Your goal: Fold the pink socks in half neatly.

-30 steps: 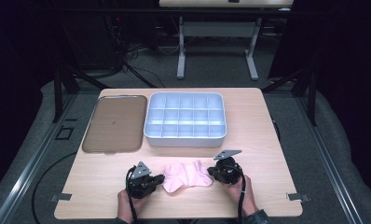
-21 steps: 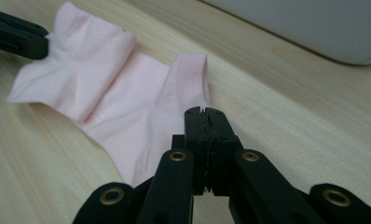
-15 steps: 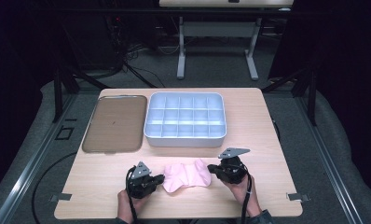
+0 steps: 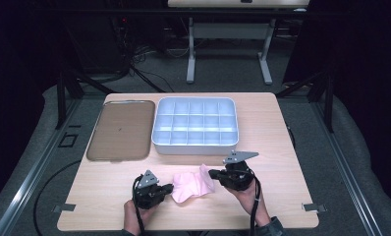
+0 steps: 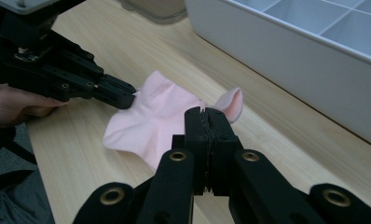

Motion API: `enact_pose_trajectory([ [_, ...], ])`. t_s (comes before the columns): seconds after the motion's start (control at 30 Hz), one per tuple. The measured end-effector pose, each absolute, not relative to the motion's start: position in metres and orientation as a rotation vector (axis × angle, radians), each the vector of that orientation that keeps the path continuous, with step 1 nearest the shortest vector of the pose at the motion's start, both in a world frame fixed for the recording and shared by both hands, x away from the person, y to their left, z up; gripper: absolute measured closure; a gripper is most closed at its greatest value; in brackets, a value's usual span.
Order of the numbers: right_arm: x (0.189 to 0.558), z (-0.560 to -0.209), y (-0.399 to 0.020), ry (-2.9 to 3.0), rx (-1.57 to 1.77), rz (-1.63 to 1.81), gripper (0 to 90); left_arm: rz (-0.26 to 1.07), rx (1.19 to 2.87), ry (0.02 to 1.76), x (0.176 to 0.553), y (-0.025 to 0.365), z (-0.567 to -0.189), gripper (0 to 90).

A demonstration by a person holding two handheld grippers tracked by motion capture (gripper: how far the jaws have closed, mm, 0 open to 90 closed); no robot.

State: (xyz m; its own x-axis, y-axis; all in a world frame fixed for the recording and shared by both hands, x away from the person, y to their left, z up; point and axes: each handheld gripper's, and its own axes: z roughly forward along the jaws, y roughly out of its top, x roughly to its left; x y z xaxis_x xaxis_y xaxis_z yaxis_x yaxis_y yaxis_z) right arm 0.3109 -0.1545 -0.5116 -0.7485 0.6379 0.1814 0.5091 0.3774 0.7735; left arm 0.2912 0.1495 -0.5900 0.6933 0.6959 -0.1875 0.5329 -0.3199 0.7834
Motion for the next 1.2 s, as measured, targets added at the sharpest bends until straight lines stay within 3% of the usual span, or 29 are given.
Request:
enact_pose_trajectory([
  [0.43,0.317,-0.505,-0.116,2.544,0.922,1.34,89.1,0.227,2.001,0.945,0.292,0.15,-0.59,85.6],
  [1.2,0.322,-0.538,-0.058,2.671,0.868,1.244,88.9,0.227,2.003,0.944,0.292,0.15,-0.59,85.6],
])
